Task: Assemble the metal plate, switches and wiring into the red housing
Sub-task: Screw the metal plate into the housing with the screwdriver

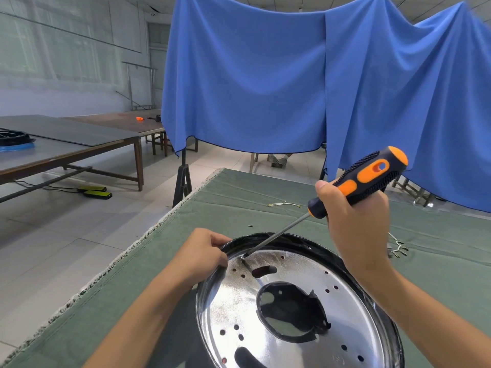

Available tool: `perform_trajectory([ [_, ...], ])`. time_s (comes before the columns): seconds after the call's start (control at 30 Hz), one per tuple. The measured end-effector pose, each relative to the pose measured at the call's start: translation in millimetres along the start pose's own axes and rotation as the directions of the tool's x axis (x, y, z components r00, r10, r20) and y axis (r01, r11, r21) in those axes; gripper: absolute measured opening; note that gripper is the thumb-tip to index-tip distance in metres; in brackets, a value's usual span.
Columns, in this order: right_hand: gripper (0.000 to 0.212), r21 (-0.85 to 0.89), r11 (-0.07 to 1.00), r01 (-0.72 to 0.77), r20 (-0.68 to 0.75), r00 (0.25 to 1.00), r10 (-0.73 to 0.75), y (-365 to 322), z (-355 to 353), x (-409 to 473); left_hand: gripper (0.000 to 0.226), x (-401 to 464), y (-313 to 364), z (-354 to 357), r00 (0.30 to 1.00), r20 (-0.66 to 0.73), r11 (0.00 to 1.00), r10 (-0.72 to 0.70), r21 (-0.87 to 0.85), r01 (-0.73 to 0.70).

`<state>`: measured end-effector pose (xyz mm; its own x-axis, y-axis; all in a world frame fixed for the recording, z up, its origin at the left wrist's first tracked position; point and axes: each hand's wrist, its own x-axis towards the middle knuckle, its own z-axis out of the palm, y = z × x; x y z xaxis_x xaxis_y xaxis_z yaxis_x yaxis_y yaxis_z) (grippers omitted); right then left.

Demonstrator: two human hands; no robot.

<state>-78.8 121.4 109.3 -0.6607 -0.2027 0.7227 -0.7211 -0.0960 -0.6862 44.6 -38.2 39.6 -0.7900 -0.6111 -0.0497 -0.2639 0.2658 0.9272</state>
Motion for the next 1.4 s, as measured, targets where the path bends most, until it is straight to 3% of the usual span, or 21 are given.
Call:
perform_trajectory([
  [0.33,0.023,0.011,1.000,0.023,0.065,0.998,-0.023,-2.8,2.7,1.9,0.048,-0.2,-0.5,-0.1,1.000,-0.009,1.000,0.001,-0.018,-0.001],
  [0.5,0.042,-0.047,0.995,0.090,0.128,0.988,-0.083,-12.2,11.1,11.4,0.047,-0.5,-0.2,-0.4,1.000,-0.002,1.000,0.005,-0.020,-0.005],
  [0.67,0.044,-0.071,0.990,0.121,0.190,0.976,-0.105,-24.8,21.5,17.4,0.045,0.3,-0.3,0.3,1.000,-0.003,1.000,0.002,-0.013,-0.002],
  [1.07,0.040,-0.198,0.977,0.080,0.368,0.930,-0.002,-45.9,42.7,39.9,0.040,-1.8,-0.7,0.1,1.000,0.002,1.000,-0.003,-0.006,0.003],
  [1.4,0.043,-0.189,0.972,0.137,0.363,0.930,-0.060,-47.6,46.7,36.6,0.040,-0.7,0.1,1.1,1.000,0.005,0.999,-0.006,-0.038,0.006],
])
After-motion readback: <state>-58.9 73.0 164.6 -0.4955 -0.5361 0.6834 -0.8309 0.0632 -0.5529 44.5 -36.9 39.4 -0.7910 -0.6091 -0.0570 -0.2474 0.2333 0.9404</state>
